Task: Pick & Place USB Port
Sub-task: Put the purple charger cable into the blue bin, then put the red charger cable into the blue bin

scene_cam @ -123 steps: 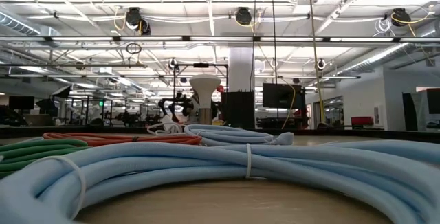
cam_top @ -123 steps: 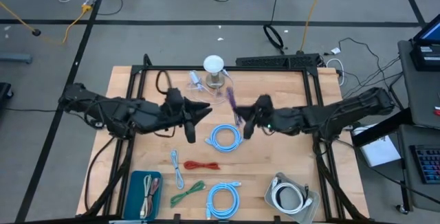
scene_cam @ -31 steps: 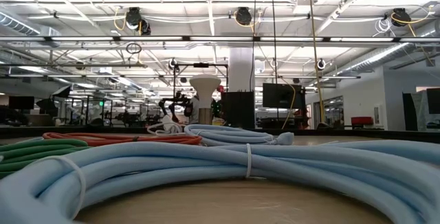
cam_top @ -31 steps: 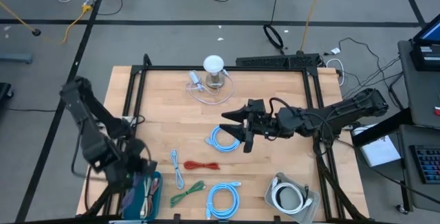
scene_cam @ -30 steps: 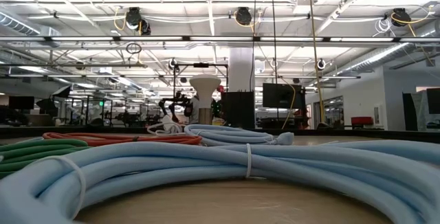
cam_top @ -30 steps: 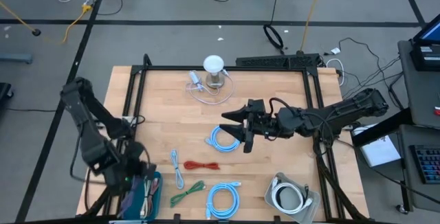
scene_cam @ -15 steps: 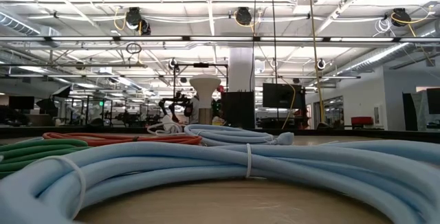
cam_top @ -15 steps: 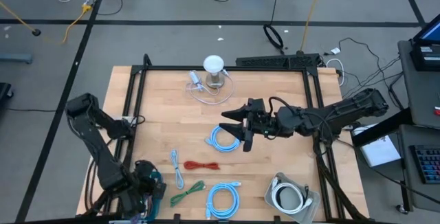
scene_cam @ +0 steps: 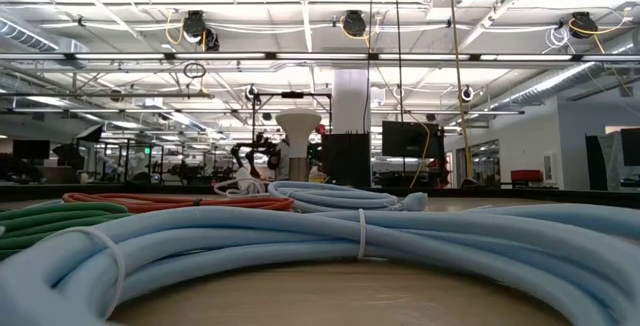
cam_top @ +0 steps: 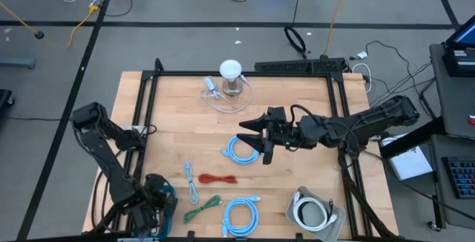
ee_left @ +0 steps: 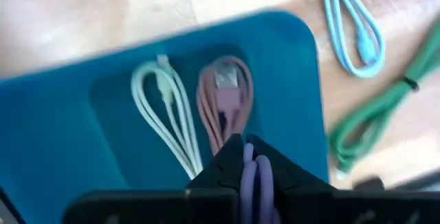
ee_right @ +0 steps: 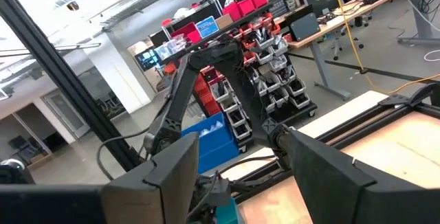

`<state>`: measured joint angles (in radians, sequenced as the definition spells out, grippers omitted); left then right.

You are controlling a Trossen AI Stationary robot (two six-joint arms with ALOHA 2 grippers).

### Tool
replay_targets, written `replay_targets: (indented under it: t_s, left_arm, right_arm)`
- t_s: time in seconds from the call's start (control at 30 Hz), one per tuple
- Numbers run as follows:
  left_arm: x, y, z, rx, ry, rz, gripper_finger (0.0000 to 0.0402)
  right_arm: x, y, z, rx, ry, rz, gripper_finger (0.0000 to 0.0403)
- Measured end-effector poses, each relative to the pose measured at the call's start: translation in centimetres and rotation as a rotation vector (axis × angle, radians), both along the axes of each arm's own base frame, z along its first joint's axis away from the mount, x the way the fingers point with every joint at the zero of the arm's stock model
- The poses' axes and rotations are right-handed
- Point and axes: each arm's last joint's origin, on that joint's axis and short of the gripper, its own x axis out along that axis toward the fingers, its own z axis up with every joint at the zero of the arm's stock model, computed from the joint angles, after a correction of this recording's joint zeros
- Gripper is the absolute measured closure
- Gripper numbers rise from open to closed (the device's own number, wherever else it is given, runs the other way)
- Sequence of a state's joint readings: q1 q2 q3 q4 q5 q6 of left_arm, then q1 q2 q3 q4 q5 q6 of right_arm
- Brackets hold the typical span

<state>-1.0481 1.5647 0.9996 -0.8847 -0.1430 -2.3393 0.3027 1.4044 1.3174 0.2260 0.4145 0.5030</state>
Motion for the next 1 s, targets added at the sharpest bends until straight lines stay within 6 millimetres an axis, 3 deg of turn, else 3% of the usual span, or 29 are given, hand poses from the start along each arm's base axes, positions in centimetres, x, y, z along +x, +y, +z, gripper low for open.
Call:
replay_targets:
  t_s: [0.2, 0.5, 0.8, 1.0]
  left_arm:
    - [-0.1, 0.3, -0.4, 0.029, -0.005, 0.002, 0.0373]
    - [-0.4, 0.8, -0.1, 0.062, -0.002, -0.015, 0.0391]
    - [-0.6, 1.2, 0.7, 0.052, -0.008, -0.03, 0.0306]
    - [-0.7, 1.3, 0.7, 0.053, 0.002, -0.031, 0.0281]
  right_arm:
    - [-0.1, 0.2, 0.0, 0.005, -0.001, 0.008, 0.0188]
    - [0.0, 0.1, 0.0, 0.008, -0.002, 0.003, 0.0188]
    - [0.0, 0.0, 0.0, 0.01, -0.005, -0.006, 0.0188]
    - [0.0, 0.0, 0.0, 0.01, -0.005, -0.006, 0.0188]
